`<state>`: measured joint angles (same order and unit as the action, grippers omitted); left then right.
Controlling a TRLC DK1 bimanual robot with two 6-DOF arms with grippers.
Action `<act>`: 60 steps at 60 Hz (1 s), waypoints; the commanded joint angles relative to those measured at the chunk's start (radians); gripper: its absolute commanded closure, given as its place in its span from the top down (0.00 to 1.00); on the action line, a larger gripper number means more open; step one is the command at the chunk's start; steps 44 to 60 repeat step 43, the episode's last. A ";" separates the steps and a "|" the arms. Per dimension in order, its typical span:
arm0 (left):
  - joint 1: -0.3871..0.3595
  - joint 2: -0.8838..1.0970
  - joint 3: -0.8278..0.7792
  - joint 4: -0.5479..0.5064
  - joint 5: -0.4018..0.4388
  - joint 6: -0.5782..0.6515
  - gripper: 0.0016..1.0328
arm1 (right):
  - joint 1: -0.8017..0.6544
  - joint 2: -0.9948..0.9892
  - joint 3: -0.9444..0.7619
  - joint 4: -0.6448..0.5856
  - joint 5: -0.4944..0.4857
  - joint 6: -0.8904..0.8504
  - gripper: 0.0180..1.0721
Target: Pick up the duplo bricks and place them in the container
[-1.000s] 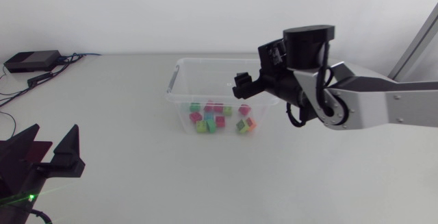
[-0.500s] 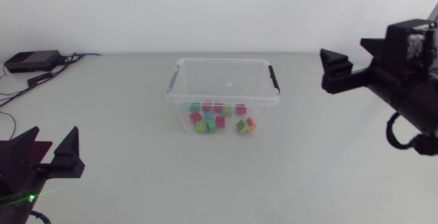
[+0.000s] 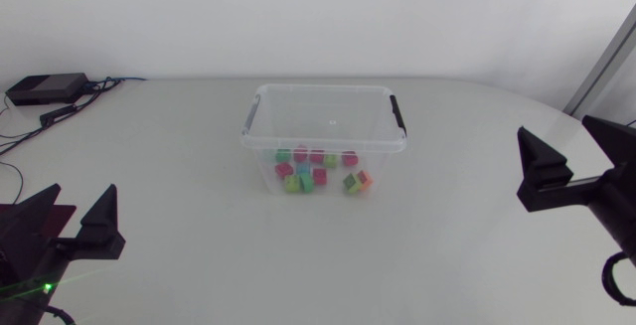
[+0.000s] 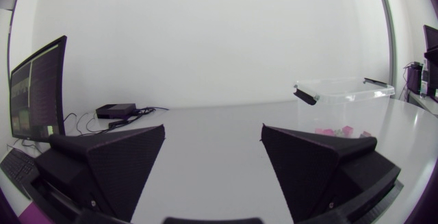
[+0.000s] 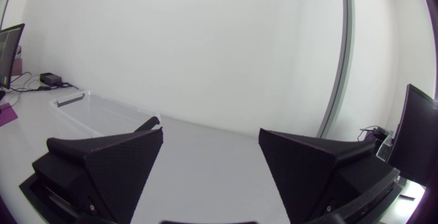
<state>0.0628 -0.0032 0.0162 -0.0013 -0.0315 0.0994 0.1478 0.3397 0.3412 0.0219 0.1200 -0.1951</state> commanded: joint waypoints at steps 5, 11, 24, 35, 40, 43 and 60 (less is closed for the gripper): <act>-0.018 -0.004 -0.016 0.002 0.012 -0.045 0.95 | -0.038 -0.085 -0.095 -0.010 -0.029 0.065 0.96; -0.032 -0.002 -0.016 0.002 0.018 -0.062 0.95 | -0.072 -0.164 -0.171 -0.014 -0.057 0.105 0.96; -0.053 0.002 -0.016 0.002 0.027 -0.087 0.95 | -0.123 -0.282 -0.285 -0.019 -0.099 0.166 0.96; -0.063 0.003 -0.016 0.001 0.031 -0.099 0.95 | -0.148 -0.340 -0.341 -0.022 -0.120 0.195 0.96; -0.063 0.003 -0.016 0.001 0.031 -0.099 0.95 | -0.148 -0.340 -0.341 -0.022 -0.120 0.195 0.96; -0.063 0.003 -0.016 0.001 0.031 -0.099 0.95 | -0.148 -0.340 -0.341 -0.022 -0.120 0.195 0.96; -0.063 0.003 -0.016 0.001 0.031 -0.099 0.95 | -0.148 -0.340 -0.341 -0.022 -0.120 0.195 0.96</act>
